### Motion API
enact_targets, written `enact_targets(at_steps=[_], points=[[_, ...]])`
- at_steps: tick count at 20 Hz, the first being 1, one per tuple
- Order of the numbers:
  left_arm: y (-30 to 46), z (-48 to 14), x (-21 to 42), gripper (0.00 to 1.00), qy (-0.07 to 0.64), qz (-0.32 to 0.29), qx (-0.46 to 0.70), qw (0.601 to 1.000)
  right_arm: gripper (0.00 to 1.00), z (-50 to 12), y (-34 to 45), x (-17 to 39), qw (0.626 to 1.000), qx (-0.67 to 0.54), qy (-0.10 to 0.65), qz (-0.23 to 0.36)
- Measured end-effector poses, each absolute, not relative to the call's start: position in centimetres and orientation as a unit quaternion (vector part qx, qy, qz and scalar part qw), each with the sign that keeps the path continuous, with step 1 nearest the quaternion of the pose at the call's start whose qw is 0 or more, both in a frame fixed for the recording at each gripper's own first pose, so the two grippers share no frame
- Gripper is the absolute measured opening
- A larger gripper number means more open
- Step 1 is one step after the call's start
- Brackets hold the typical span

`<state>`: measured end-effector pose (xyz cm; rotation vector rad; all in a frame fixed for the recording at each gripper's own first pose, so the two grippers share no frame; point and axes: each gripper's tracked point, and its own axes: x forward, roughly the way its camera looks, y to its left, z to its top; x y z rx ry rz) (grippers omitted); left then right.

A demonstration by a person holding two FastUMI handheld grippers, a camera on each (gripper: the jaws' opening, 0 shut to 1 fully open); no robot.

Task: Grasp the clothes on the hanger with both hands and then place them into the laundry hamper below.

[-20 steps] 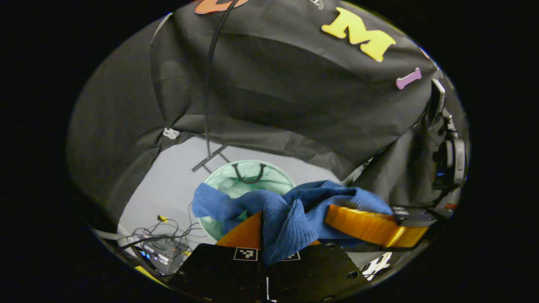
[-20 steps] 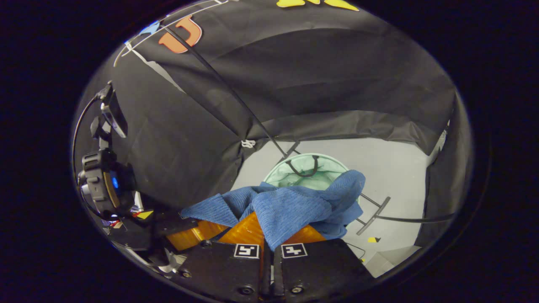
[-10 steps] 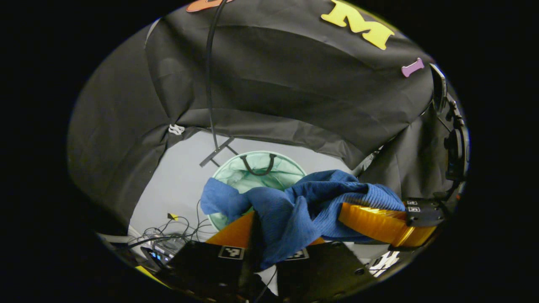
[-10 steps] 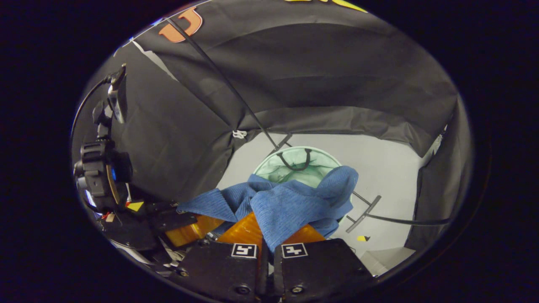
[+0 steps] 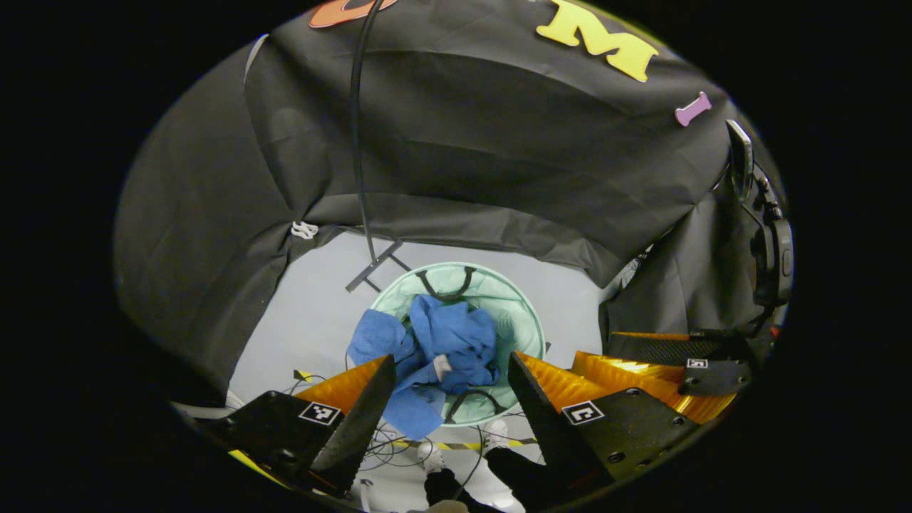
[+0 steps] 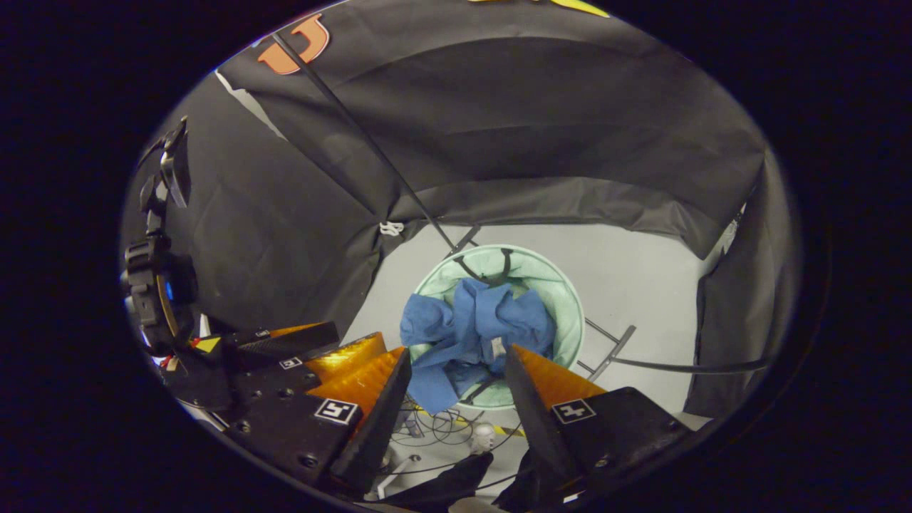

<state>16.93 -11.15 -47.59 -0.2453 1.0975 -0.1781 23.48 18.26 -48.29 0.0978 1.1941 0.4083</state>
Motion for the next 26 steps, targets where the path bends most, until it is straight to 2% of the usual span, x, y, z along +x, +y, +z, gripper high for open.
enact_targets(at_steps=[1, 2, 3, 4, 10, 12, 14, 15, 16, 18, 19, 26], points=[[-11.1, -47.5, 16.9, 1.0, 0.518, -0.084, -0.114, 0.844, 0.86, -48.3, 18.2, 23.4, 0.809, 0.049, 0.554, 0.188], [-11.1, -47.3, 16.9, 0.97, 0.518, -0.084, -0.114, 0.844, 0.9, -48.2, 18.3, 23.4, 0.81, 0.056, 0.552, 0.19], [-11.1, -47.1, 16.9, 1.0, 0.517, -0.084, -0.116, 0.844, 0.89, -48.0, 18.5, 23.6, 0.812, 0.059, 0.549, 0.187], [-11.0, -47.0, 16.7, 0.97, 0.516, -0.083, -0.116, 0.845, 0.9, -47.9, 18.4, 23.8, 0.816, 0.058, 0.545, 0.184], [-10.4, -44.8, 16.6, 0.97, 0.496, -0.074, -0.11, 0.858, 0.93, -45.0, 17.5, 23.4, 0.834, 0.057, 0.518, 0.181], [-10.1, -42.3, 16.6, 1.0, 0.471, -0.075, -0.109, 0.872, 0.9, -42.7, 17.4, 23.1, 0.849, 0.058, 0.491, 0.183], [-9.5, -39.4, 16.5, 0.97, 0.439, -0.076, -0.103, 0.889, 0.9, -39.8, 17.3, 22.8, 0.867, 0.06, 0.459, 0.185], [-9.1, -37.4, 16.5, 1.0, 0.418, -0.078, -0.1, 0.899, 0.9, -38.2, 17.0, 22.3, 0.876, 0.065, 0.441, 0.186], [-8.6, -35.0, 16.3, 0.97, 0.396, -0.08, -0.099, 0.909, 0.9, -36.2, 17.0, 21.9, 0.885, 0.071, 0.421, 0.188], [-8.0, -30.3, 16.3, 1.0, 0.349, -0.086, -0.099, 0.928, 0.91, -31.8, 17.7, 20.6, 0.897, 0.098, 0.379, 0.205], [-7.5, -28.5, 15.9, 0.97, 0.328, -0.089, -0.096, 0.936, 0.91, -29.7, 16.7, 19.1, 0.905, 0.101, 0.362, 0.2], [-5.3, -16.6, 13.5, 0.97, 0.204, -0.098, -0.085, 0.97, 0.98, -17.2, 11.1, 13.3, 0.961, 0.083, 0.214, 0.155]])
